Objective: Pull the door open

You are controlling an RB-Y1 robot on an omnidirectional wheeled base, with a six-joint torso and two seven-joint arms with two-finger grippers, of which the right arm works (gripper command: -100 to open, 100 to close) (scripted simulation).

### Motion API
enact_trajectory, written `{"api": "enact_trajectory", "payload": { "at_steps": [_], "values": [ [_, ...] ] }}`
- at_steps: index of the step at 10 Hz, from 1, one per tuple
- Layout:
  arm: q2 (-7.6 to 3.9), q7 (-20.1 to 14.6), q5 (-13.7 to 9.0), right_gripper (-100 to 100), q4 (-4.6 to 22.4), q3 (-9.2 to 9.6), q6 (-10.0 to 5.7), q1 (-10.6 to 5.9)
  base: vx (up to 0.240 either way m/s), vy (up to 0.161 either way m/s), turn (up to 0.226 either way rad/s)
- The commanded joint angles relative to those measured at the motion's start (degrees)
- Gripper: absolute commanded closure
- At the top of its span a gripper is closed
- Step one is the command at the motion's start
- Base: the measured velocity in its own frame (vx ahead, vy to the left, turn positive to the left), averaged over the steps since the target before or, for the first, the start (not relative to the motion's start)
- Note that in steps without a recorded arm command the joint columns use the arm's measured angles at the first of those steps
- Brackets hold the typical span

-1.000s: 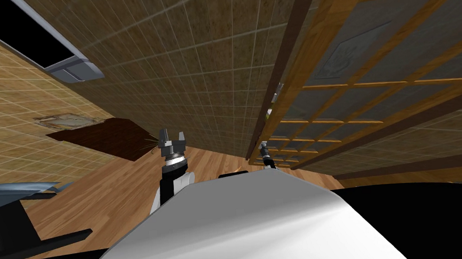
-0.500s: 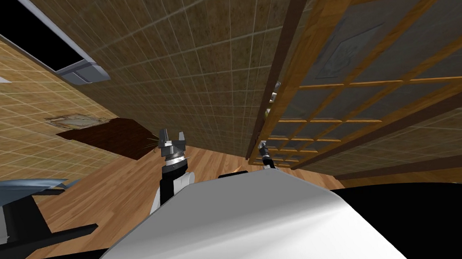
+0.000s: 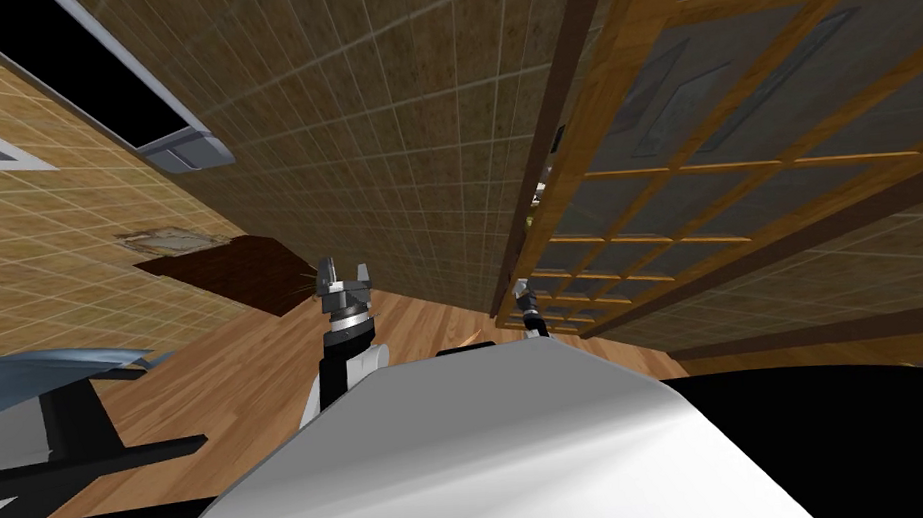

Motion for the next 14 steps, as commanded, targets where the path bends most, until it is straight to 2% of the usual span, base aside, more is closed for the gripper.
{"api": "enact_trajectory", "payload": {
  "at_steps": [1,3,4,5,6,8,9,10,11,13,14],
  "values": [
    [0.09,-1.88,-0.52,-100,-0.06,0.18,0.03,-0.03,-0.048,-0.013,0.023],
    [0.43,-5.57,-2.37,-100,-0.42,0.80,0.20,-0.09,-0.063,-0.016,0.051],
    [0.43,-6.46,-2.37,-100,-0.42,0.80,0.20,-0.09,-0.055,-0.017,0.027],
    [0.62,-8.51,-3.35,-100,-0.61,1.12,0.28,-0.12,-0.048,-0.023,0.050],
    [0.62,-8.79,-3.35,-100,-0.61,1.12,0.28,-0.12,-0.040,-0.021,0.023],
    [1.00,-12.60,-5.42,-100,-1.00,1.81,0.46,-0.18,-0.067,-0.022,0.059],
    [1.00,-13.51,-5.42,-100,-1.00,1.81,0.46,-0.18,-0.057,-0.021,0.027],
    [1.20,-15.57,-6.49,-100,-1.21,2.17,0.55,-0.22,-0.049,-0.019,0.047],
    [1.20,-15.88,-6.49,-100,-1.21,2.17,0.55,-0.22,-0.044,-0.011,0.029],
    [1.59,-19.71,-8.62,-100,-1.62,2.88,0.74,-0.28,-0.067,-0.017,0.066],
    [1.59,-20.62,-8.62,-100,-1.62,2.88,0.74,-0.28,-0.057,-0.017,0.025]
  ]
}}
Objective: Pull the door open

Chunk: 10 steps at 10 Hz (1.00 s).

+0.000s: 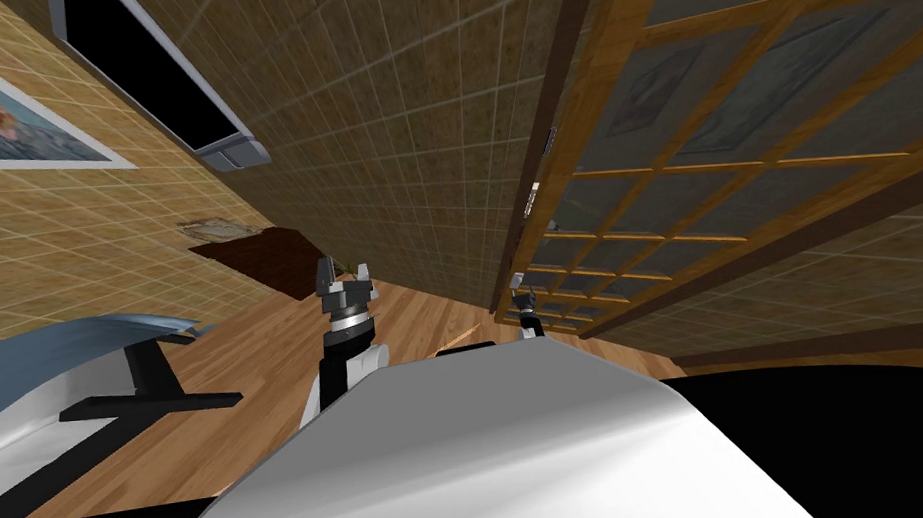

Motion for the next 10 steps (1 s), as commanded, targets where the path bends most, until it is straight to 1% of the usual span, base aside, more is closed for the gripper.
{"api": "enact_trajectory", "payload": {
  "at_steps": [1,2,3,4,5,6,7,8,9,10],
  "values": [
    [0.23,-2.86,-1.26,-100,-0.28,0.41,0.14,-0.01,-0.060,-0.013,0.044],
    [0.23,-3.17,-1.26,-100,-0.28,0.41,0.14,-0.01,-0.043,-0.013,0.024],
    [0.43,-5.53,-2.29,-100,-0.48,0.76,0.23,-0.04,-0.042,-0.017,0.048],
    [0.62,-6.99,-3.33,-100,-0.68,1.10,0.32,-0.08,-0.075,-0.027,0.087],
    [0.62,-7.89,-3.33,-100,-0.68,1.10,0.32,-0.08,-0.058,-0.018,0.023],
    [0.80,-9.97,-4.30,-100,-0.87,1.43,0.40,-0.11,-0.057,-0.008,0.035],
    [0.80,-10.22,-4.30,-100,-0.87,1.43,0.40,-0.11,-0.050,-0.008,0.021],
    [0.98,-12.56,-5.28,-100,-1.05,1.75,0.49,-0.14,-0.052,-0.014,0.051],
    [1.15,-14.05,-6.16,-100,-1.22,2.05,0.57,-0.17,-0.072,-0.020,0.070],
    [1.15,-14.80,-6.16,-100,-1.22,2.05,0.57,-0.17,-0.053,-0.013,0.018]
  ]
}}
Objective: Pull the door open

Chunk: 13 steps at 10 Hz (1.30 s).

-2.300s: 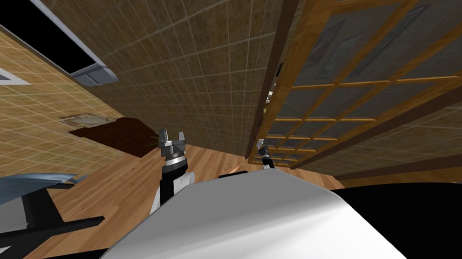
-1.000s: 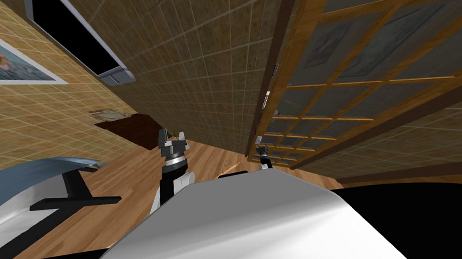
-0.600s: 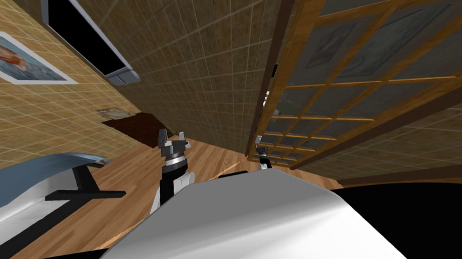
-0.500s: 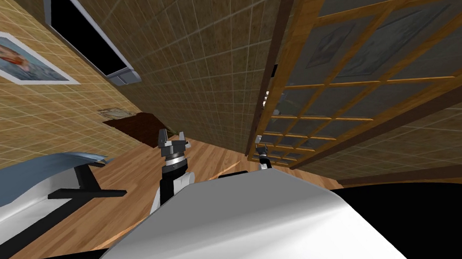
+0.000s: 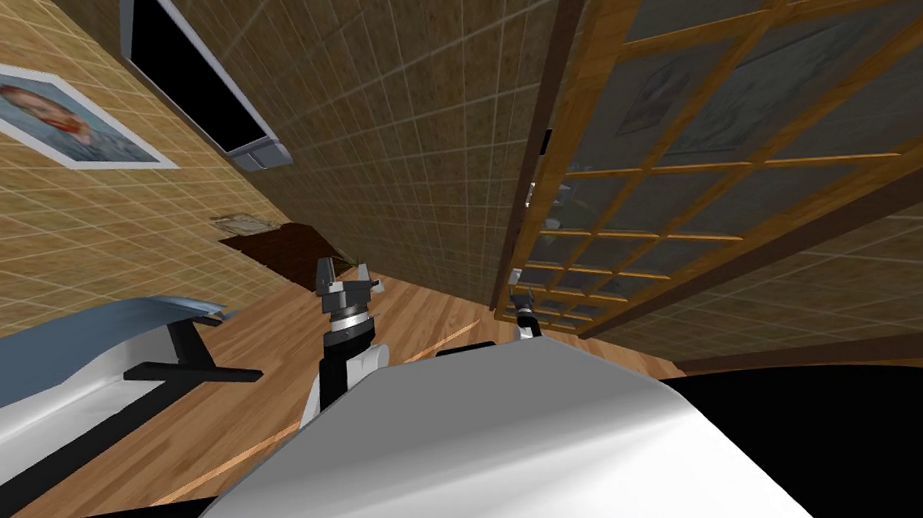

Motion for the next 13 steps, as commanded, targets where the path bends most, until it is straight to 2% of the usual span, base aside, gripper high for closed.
{"api": "enact_trajectory", "payload": {
  "at_steps": [1,9,10,11,13],
  "values": [
    [0.20,-2.86,-1.05,-100,-0.24,0.34,0.13,-0.03,-0.046,-0.013,0.039],
    [0.95,-13.80,-5.03,-100,-1.00,1.66,0.48,-0.15,-0.052,-0.010,0.037],
    [0.91,-12.97,-4.75,-100,-0.85,1.58,0.40,-0.19,-0.018,-0.010,0.007],
    [-0.28,-14.55,-5.02,-100,-0.50,1.44,0.08,0.37,0.114,-0.016,0.080],
    [-1.93,-16.37,-5.32,-100,-0.01,1.22,-0.37,1.15,0.223,-0.020,0.097]
  ]
}}
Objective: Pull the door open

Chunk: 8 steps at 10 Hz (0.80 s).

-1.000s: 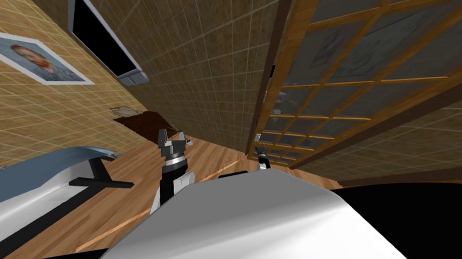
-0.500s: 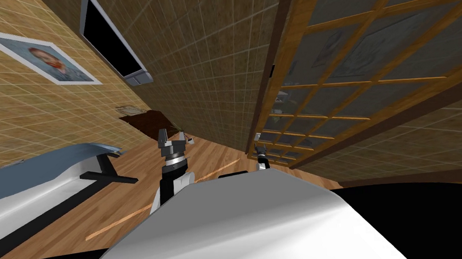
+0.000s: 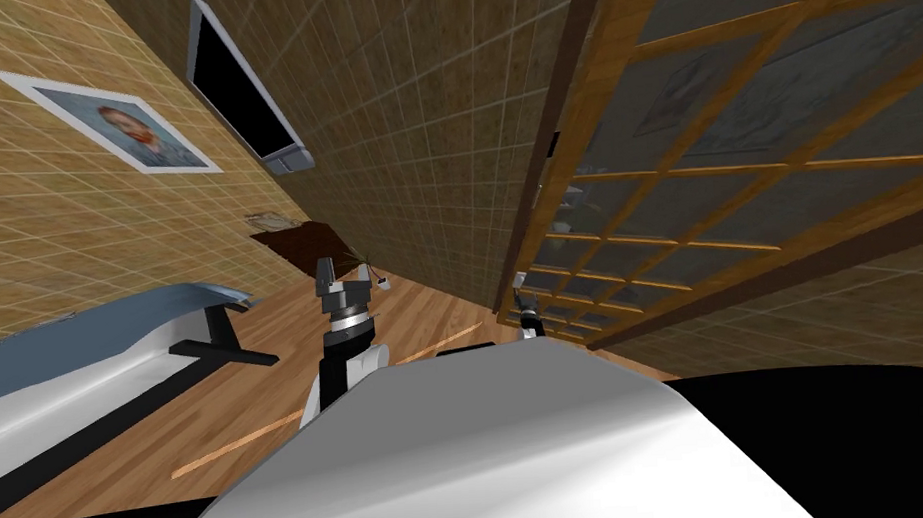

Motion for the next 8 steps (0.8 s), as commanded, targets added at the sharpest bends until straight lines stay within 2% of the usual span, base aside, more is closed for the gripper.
{"api": "enact_trajectory", "payload": {
  "at_steps": [1,4,6,7,8],
  "values": [
    [-1.30,-1.78,-0.23,-100,1.46,-0.14,-0.73,0.05,0.234,-0.025,0.081],
    [-3.81,-4.55,-0.69,-100,2.21,-0.48,-1.42,1.23,0.203,0.001,0.082],
    [-4.13,-4.91,-0.75,-100,2.31,-0.52,-1.51,1.39,0.095,-0.022,0.025],
    [-4.08,-4.57,-0.77,-100,1.49,-0.56,-1.14,1.76,0.019,-0.006,0.001],
    [-4.08,-4.57,-0.77,100,1.49,-0.56,-1.14,1.76,0.000,0.000,0.000]
  ]
}}
